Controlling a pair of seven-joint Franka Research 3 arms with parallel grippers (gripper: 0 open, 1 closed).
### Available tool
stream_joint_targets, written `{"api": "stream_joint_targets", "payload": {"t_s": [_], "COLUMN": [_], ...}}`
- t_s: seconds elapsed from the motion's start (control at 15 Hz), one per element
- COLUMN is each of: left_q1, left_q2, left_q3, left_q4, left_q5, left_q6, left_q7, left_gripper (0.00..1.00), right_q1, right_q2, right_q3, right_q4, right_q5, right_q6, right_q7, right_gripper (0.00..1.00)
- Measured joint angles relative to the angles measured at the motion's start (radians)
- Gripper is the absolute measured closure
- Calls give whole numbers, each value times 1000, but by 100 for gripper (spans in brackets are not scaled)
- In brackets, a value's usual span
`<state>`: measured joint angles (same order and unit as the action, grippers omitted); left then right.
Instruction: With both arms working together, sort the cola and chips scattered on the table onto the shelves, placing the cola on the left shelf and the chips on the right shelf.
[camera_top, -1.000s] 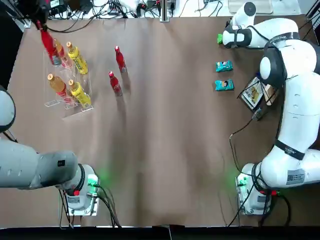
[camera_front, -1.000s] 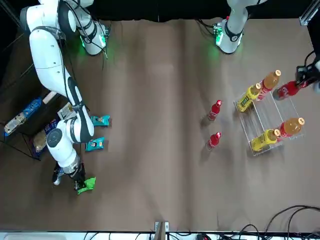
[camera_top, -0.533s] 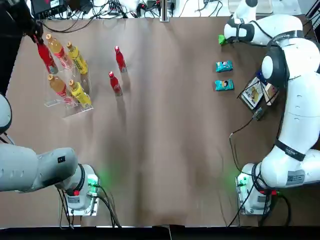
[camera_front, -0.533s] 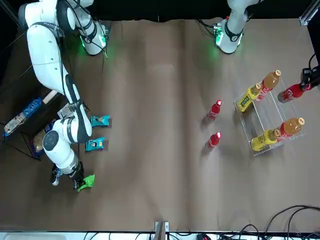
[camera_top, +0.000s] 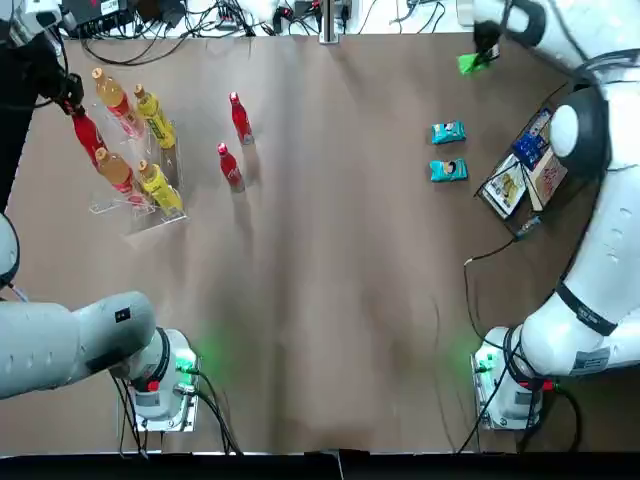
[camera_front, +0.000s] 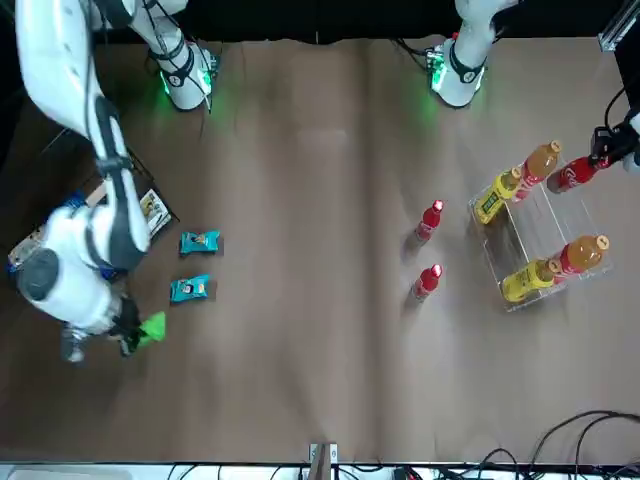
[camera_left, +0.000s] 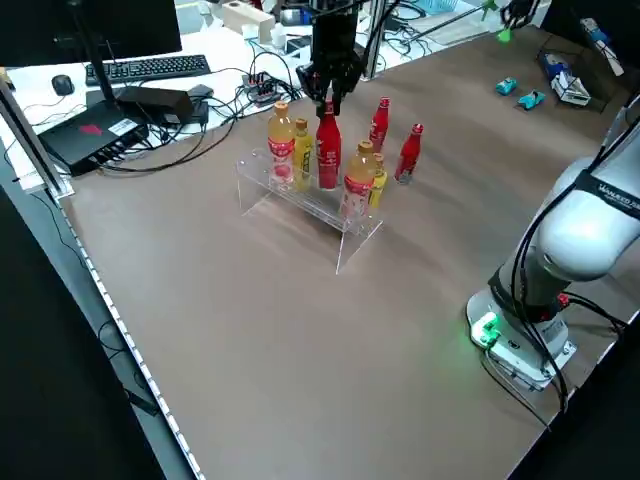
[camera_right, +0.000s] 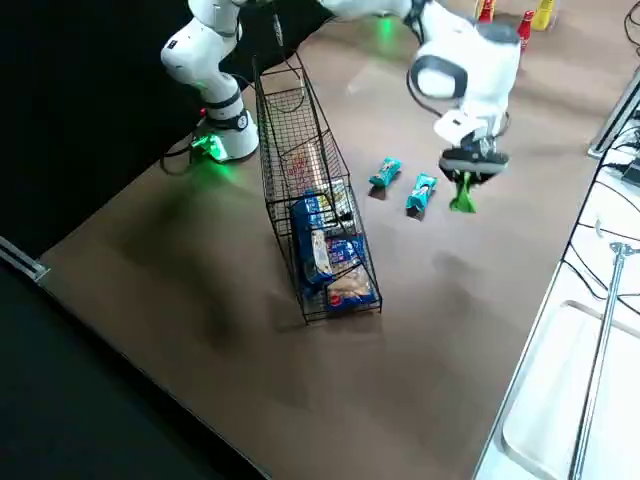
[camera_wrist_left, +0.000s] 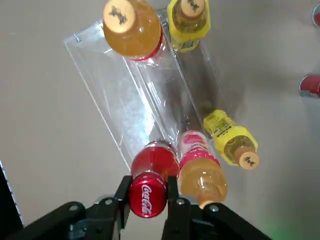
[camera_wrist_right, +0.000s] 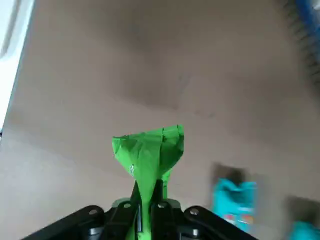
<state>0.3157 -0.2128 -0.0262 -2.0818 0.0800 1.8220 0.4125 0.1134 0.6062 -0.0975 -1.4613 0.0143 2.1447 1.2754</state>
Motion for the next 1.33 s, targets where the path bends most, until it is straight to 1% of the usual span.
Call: {"api": "stream_joint_targets", "payload": {"t_s": [0.13, 0.2, 0.33, 0.47, 0.53, 0.67, 0.87, 0.93, 1.0, 1.13, 1.33], "left_q1": [10, 24, 40, 51, 58, 67, 67, 67, 67, 67, 67], "left_q2": [-31, -60, -73, -73, -73, -74, -75, -75, -75, -76, -76], "left_q3": [0, 1, 1, 2, 2, 3, 3, 3, 3, 2, 2], "left_q4": [-41, -74, -97, -117, -123, -125, -126, -127, -127, -127, -126], "left_q5": [0, 0, 0, 0, -1, -1, -1, -1, -1, -1, -1], "left_q6": [28, 43, 47, 56, 61, 62, 62, 62, 63, 64, 66], "left_q7": [3, 22, 39, 56, 61, 70, 71, 72, 72, 72, 72], "left_gripper": [68, 68, 68, 68, 68, 68, 68, 67, 60, 42, 38], "right_q1": [-1, -5, -6, -6, -7, -11, -26, -29, -32, -38, -58], "right_q2": [-98, -190, -266, -331, -357, -398, -432, -436, -437, -436, -433], "right_q3": [-37, -55, -60, -68, -78, -115, -166, -184, -202, -231, -245], "right_q4": [4, 9, 13, 14, 14, 14, 15, 15, 15, 12, 10], "right_q5": [-25, -79, -177, -258, -276, -300, -361, -378, -390, -404, -413], "right_q6": [-178, -337, -436, -505, -527, -554, -583, -591, -594, -595, -592], "right_q7": [-124, -237, -309, -398, -444, -537, -674, -710, -737, -761, -780], "right_gripper": [91, 91, 91, 92, 93, 93, 93, 93, 93, 93, 93]}}
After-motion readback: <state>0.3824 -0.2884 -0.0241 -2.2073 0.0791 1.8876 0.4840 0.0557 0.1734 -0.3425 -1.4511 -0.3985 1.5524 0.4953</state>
